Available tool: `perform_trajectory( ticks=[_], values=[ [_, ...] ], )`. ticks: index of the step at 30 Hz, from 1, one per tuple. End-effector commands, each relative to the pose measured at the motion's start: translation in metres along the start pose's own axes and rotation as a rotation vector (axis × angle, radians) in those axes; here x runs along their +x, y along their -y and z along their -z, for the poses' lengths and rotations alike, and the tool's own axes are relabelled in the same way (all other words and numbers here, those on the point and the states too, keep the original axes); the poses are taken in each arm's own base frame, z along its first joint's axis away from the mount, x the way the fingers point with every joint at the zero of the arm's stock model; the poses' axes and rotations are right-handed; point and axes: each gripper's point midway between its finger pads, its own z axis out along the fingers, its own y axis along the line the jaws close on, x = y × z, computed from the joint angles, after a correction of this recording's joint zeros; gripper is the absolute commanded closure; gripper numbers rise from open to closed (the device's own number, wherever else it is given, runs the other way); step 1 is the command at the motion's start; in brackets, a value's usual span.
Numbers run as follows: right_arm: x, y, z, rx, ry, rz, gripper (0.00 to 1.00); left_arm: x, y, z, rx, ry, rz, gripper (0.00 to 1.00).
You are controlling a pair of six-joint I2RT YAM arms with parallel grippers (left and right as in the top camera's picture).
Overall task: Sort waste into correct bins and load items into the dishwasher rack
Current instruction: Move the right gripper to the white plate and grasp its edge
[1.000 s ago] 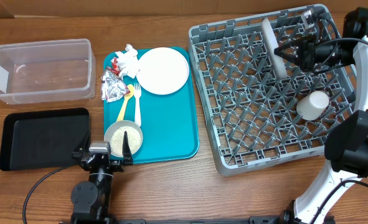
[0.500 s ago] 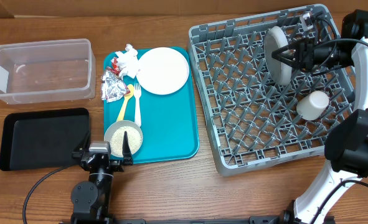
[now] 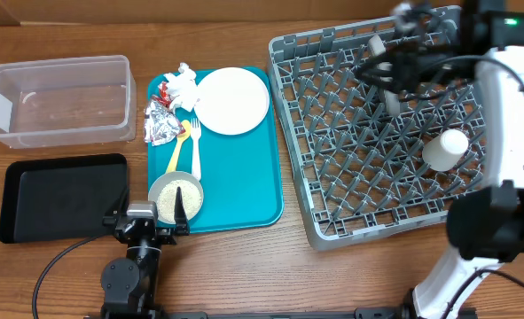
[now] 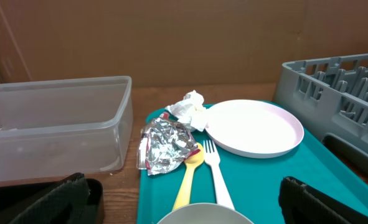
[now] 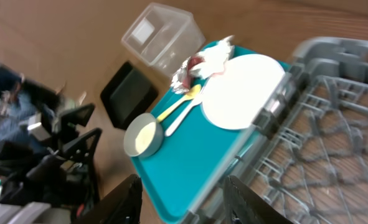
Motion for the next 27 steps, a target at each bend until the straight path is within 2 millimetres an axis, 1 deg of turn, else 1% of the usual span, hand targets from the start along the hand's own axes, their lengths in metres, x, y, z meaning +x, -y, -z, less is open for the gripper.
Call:
perform_trajectory(
  ticks=[1,2,4,7,9,10,13,16,17,19,22,23,26,27],
  values=[
    [-0.005,-0.017,-0.03,0.159,-0.105,-0.108,0.55,-0.001,0.0,0.0,0.001,0.007,-0.009,0.0],
    [-0.003,-0.014,-0.045,0.229,-0.141,-0.138,0.55,-0.001,0.0,0.0,0.001,0.006,-0.008,0.0],
    [-0.001,-0.018,-0.072,0.313,-0.189,-0.123,0.55,-0.001,0.0,0.0,0.001,0.006,-0.008,0.0],
    [0.003,-0.029,-0.113,0.389,-0.259,0.006,0.55,-0.001,0.0,0.0,0.001,0.007,-0.008,0.0],
    [0.01,-0.028,-0.139,0.453,-0.309,0.074,0.56,-0.001,0.0,0.0,0.001,0.006,-0.008,0.0],
    [0.014,-0.028,-0.148,0.463,-0.332,0.103,0.56,-0.001,0.0,0.0,0.001,0.007,-0.009,0.0],
    [0.032,-0.023,-0.186,0.435,-0.427,0.231,0.56,-0.001,0.0,0.0,0.001,0.007,-0.008,0.0],
    [0.046,-0.009,-0.216,0.395,-0.479,0.312,0.55,-0.001,0.0,0.0,0.001,0.006,-0.008,0.0],
    [0.049,-0.005,-0.222,0.388,-0.489,0.325,0.55,-0.001,0.0,0.0,0.001,0.006,-0.009,0.0],
    [0.057,0.009,-0.239,0.383,-0.501,0.336,0.55,-0.001,0.0,0.0,0.001,0.006,-0.008,0.0],
    [0.065,0.027,-0.258,0.383,-0.503,0.334,0.55,-0.001,0.0,0.0,0.001,0.007,-0.008,0.0],
    [0.069,0.036,-0.268,0.383,-0.502,0.335,0.55,-0.001,0.0,0.0,0.001,0.006,-0.008,0.0],
    [0.073,0.044,-0.278,0.38,-0.501,0.338,0.54,-0.001,0.0,0.0,0.001,0.007,-0.008,0.0],
    [0.074,0.043,-0.281,0.367,-0.501,0.359,0.53,-0.001,0.0,0.0,0.001,0.007,-0.008,0.0]
  ],
)
